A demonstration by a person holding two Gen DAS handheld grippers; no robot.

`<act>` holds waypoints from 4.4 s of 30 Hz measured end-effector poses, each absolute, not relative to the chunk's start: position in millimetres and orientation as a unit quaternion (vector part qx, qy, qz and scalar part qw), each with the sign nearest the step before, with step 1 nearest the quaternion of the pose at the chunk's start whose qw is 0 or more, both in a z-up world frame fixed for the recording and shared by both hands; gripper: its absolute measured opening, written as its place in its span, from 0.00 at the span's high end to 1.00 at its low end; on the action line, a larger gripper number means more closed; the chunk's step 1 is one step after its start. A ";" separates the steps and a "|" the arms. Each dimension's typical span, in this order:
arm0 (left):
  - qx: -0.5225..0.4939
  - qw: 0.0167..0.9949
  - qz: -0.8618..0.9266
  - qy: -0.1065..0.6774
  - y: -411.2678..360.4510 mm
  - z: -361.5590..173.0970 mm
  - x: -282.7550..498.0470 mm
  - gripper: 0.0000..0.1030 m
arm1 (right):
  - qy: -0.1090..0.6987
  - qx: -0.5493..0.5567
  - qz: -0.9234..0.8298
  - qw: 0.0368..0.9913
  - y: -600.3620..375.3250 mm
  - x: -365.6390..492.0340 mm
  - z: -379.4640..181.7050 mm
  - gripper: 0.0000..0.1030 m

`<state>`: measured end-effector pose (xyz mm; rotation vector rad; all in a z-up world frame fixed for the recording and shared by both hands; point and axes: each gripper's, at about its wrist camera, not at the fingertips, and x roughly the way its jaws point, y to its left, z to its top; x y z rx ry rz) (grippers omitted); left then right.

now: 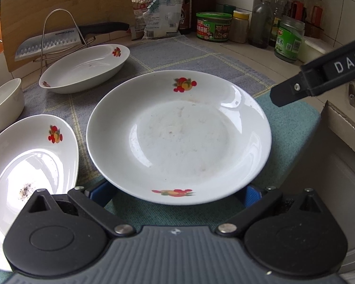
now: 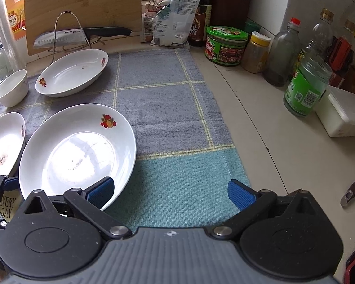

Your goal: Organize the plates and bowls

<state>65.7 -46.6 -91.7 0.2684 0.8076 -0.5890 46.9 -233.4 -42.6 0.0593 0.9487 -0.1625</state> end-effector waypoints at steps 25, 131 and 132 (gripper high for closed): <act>0.115 0.882 -0.261 0.375 -47.7 -92.9 57.7 0.00 | 0.518 -0.052 0.132 0.843 -235.5 144.3 -90.3 0.00; 0.155 0.855 -0.335 0.365 -84.2 -68.1 92.1 0.01 | 0.500 -0.011 0.338 0.797 -270.7 198.2 -53.2 0.08; 0.157 0.854 -0.337 0.363 -87.4 -67.3 94.8 0.01 | 0.498 -0.011 0.335 0.800 -275.0 199.3 -52.2 0.08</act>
